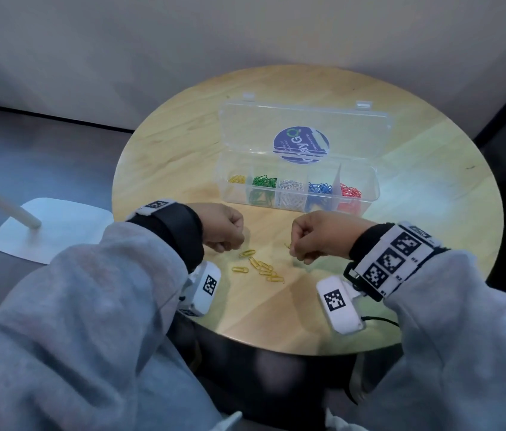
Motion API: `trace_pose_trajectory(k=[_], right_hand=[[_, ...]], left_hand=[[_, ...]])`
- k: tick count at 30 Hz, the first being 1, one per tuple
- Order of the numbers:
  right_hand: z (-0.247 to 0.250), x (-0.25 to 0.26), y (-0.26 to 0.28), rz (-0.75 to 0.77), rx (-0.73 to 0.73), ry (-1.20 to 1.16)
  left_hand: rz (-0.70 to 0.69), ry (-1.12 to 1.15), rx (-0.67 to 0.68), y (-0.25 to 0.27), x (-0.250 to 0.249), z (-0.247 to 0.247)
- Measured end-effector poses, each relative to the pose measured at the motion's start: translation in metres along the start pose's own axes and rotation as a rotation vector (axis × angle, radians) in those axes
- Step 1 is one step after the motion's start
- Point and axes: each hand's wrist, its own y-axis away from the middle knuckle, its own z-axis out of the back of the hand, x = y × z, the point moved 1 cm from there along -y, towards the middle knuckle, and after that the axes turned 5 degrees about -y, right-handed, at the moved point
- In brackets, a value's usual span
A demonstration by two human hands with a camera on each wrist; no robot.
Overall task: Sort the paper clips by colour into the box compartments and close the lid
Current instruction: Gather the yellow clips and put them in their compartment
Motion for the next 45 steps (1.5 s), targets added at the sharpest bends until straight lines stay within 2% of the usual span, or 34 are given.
trace_pose_trajectory(k=[2, 4, 10, 13, 15, 18, 20, 22, 29, 36, 45], right_hand=[[-0.001, -0.001, -0.002, 0.010, 0.003, -0.189], [-0.004, -0.001, -0.005, 0.012, 0.007, -0.269], [-0.011, 0.004, -0.006, -0.041, 0.011, -0.361], [-0.015, 0.006, -0.007, -0.057, -0.011, -0.380], [-0.017, 0.006, -0.006, -0.019, -0.029, -0.155], [-0.022, 0.007, -0.003, 0.068, -0.047, 0.401], [-0.028, 0.007, -0.003, 0.049, -0.020, 0.577], [-0.036, 0.007, -0.004, 0.017, 0.010, 0.677], [-0.048, 0.008, -0.014, 0.084, 0.028, 0.856], [-0.049, 0.008, -0.017, 0.113, 0.035, 0.913], [-0.052, 0.008, -0.016, 0.050, 0.052, 0.974]], left_hand=[[-0.025, 0.174, -0.006, 0.002, -0.003, 0.003], [-0.025, 0.302, -0.012, 0.003, -0.007, 0.007], [-0.019, 0.502, -0.060, 0.002, -0.014, 0.009], [0.000, 0.507, -0.075, 0.002, -0.014, 0.008], [0.016, 0.397, -0.081, 0.000, -0.014, 0.008], [0.055, -0.110, -0.070, 0.001, -0.015, 0.005], [0.093, -0.486, -0.094, 0.003, -0.018, 0.000], [0.099, -0.639, -0.096, 0.003, -0.020, -0.008], [0.020, -0.758, -0.032, -0.007, -0.017, -0.023], [-0.087, -0.705, -0.048, -0.013, -0.017, -0.028], [-0.062, -0.737, -0.065, -0.014, -0.019, -0.031]])
